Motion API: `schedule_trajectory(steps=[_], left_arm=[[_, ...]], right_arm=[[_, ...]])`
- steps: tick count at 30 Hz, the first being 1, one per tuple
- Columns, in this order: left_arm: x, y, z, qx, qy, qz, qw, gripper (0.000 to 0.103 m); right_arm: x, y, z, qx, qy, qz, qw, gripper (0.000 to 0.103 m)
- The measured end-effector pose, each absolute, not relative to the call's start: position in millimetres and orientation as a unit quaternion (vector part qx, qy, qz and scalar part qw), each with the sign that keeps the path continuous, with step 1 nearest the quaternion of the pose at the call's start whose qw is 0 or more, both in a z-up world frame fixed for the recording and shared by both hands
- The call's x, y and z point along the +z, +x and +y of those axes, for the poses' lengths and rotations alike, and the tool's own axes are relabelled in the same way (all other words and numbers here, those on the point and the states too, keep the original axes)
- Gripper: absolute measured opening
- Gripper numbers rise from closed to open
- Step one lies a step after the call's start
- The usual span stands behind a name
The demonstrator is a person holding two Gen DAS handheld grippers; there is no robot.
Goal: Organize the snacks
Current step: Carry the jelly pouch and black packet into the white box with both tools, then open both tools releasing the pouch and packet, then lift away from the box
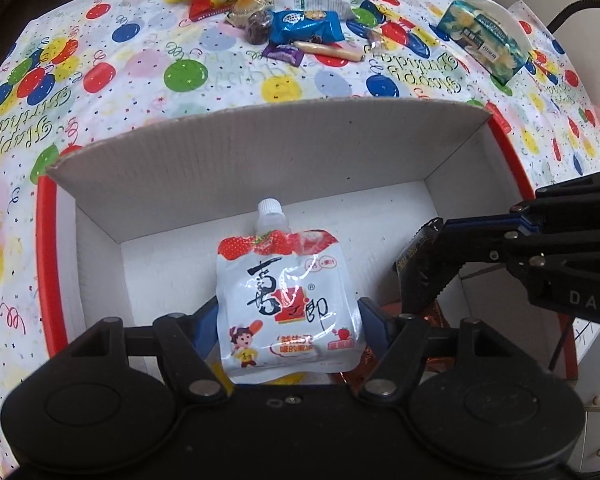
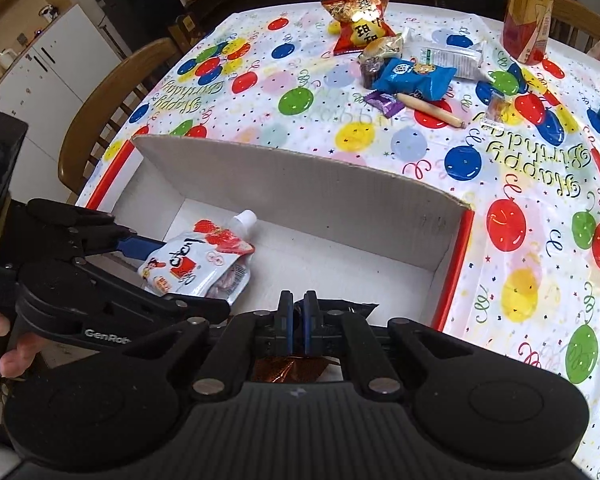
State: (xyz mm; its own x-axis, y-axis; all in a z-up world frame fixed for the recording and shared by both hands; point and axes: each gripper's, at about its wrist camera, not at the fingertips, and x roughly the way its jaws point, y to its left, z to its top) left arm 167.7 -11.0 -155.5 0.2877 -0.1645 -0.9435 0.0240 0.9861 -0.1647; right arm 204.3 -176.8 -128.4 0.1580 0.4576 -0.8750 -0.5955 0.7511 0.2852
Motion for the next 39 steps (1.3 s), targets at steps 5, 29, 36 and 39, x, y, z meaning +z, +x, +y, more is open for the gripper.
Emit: schedule_trajectory(steps=[5,29,36,39], left_arm=[[-162,169,-12,-0.059,-0.056,0.600,0.796,0.069],[-142,155,-15,-0.075,-0.041,0.580,0.810,0.081],[-116,144,-15,-0.081,-0.037,0.551,0.830,0.085],[-101,141,-13,-0.079,-0.038,0.530,0.843,0.088]], right_arm=[[-129,201,-174,0.350,-0.063,0.549,0.756,0.005],[-103,184,-185,0.346,-0.030,0.544,0.764,0.005],[-78,175,-192,0.352,-0.023,0.526,0.774,0.006],[-65,174,-197,0.355,-0.013,0.515,0.780,0.006]])
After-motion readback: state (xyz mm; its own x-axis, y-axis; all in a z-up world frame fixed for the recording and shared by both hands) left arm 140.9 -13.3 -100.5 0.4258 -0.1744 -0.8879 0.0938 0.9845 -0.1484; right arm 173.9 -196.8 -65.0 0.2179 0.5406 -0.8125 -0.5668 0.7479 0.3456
